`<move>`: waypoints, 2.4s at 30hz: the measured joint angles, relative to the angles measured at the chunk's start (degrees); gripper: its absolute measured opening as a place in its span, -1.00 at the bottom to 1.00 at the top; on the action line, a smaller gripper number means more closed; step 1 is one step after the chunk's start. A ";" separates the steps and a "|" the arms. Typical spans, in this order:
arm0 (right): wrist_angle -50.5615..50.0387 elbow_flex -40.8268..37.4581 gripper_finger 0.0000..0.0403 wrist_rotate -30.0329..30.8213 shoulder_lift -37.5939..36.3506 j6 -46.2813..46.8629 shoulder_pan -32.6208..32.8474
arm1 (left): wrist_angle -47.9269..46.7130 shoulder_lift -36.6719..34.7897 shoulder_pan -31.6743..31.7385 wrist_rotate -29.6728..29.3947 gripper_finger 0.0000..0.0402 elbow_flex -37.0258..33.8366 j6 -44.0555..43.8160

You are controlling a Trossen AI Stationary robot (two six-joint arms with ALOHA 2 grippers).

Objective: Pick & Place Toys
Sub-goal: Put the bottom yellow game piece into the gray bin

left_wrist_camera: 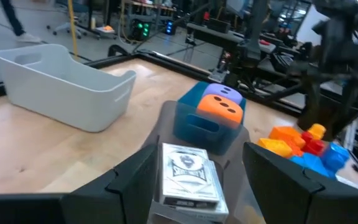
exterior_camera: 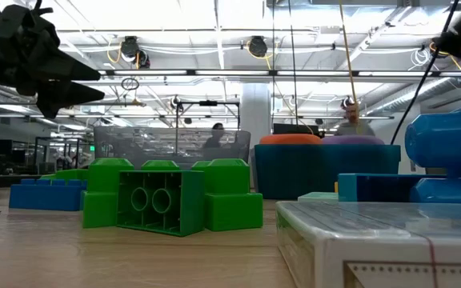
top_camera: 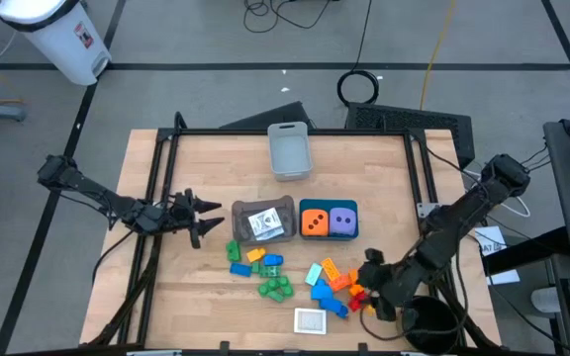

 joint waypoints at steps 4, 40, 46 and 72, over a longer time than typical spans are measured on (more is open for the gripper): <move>-4.05 -0.03 0.19 -5.20 2.15 5.46 1.36 | -0.01 0.00 0.00 -1.56 0.21 0.00 -0.03; -3.40 -0.15 -0.49 -16.85 8.76 4.44 -0.37 | 0.11 0.01 0.07 -4.51 0.21 0.00 -0.57; -6.03 -0.16 -0.49 -16.36 2.33 4.45 -0.52 | 0.09 0.00 0.07 -4.51 0.21 0.00 -0.47; 34.31 -11.74 -0.49 -5.15 -11.15 -41.82 -29.72 | 22.21 7.15 11.95 8.85 0.21 0.09 2.51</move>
